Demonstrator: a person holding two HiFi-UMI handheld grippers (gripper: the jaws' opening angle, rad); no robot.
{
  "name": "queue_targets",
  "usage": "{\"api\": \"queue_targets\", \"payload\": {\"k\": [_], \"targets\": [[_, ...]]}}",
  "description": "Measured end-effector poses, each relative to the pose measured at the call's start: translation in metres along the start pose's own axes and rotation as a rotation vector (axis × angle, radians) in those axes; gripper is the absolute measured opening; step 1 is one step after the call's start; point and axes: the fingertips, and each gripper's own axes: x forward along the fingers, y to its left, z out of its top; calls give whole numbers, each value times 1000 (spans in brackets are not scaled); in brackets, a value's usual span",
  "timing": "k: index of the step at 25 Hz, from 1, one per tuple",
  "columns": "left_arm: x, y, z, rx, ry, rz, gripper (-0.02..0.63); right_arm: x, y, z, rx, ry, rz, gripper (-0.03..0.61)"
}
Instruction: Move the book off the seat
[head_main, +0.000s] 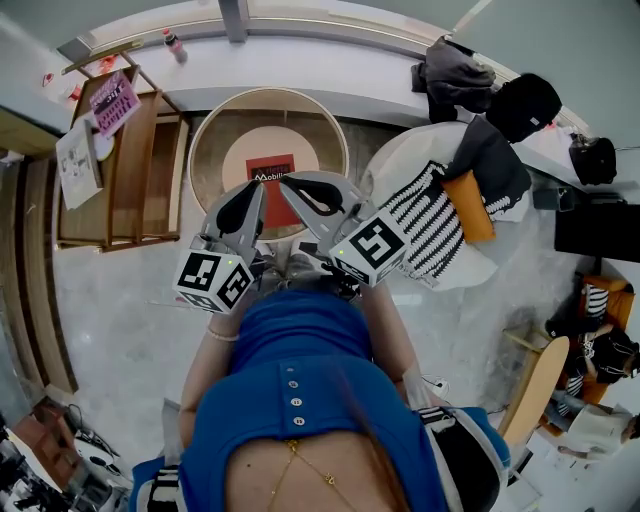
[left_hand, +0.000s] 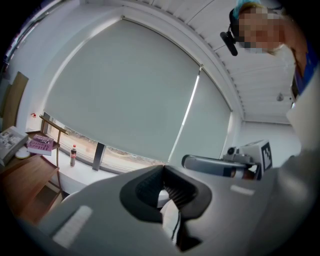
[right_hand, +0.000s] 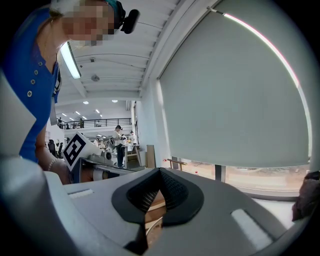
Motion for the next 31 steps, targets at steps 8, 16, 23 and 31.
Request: {"api": "queue_targets", "payload": {"k": [8, 16, 23, 31], "targets": [[11, 11, 0, -4, 13, -8, 2, 14, -8, -3, 5, 12, 8, -1], [22, 25, -1, -14, 39, -13, 2, 26, -21, -6, 17, 27, -2, 0], [34, 37, -4, -21, 61, -30, 2, 38, -31, -12, 29, 41, -19, 0], [53, 49, -3, -22, 84, -48, 2, 52, -48, -13, 42, 50, -34, 0]]}}
